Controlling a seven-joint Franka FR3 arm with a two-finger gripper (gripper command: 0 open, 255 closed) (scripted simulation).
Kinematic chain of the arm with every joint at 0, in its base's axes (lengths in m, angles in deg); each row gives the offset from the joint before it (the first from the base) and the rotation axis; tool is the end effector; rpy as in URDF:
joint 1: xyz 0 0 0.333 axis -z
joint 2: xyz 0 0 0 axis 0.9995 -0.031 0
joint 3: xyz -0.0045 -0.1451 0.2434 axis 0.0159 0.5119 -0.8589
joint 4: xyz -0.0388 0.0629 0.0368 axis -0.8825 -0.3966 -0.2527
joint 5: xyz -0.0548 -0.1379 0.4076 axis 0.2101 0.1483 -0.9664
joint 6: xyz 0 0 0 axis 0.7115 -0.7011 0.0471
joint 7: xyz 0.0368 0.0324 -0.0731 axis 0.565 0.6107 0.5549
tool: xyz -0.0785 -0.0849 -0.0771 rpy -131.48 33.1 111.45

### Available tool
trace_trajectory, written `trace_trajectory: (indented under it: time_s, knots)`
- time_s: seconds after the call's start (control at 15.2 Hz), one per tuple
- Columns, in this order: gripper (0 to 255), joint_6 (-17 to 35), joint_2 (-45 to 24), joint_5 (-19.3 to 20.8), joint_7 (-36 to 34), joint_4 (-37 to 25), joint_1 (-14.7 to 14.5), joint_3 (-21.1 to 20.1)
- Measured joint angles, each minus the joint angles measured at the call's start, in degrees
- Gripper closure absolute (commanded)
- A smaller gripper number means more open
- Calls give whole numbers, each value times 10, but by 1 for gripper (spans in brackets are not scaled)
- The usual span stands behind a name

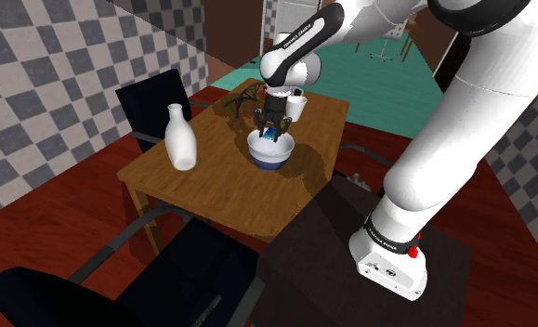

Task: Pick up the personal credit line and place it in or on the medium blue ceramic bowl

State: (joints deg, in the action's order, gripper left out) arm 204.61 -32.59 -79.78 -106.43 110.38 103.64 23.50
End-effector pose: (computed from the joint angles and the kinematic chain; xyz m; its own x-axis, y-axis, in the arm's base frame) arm 0.5185 -0.0773 0.2172 0.3179 -0.9370 -0.1450 -0.9479 -0.3173 -0.0277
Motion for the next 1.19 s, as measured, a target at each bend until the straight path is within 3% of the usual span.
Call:
trace_trajectory:
  time_s: [0.33,0.79,0.86,1.19]
  knots:
    - [255,38,-31,-3,6,7,-1,-1]
    - [255,44,-34,-4,7,10,-1,-1]
    - [0,44,-34,-4,7,10,-1,-1]
    - [0,44,-34,-4,7,10,-1,-1]
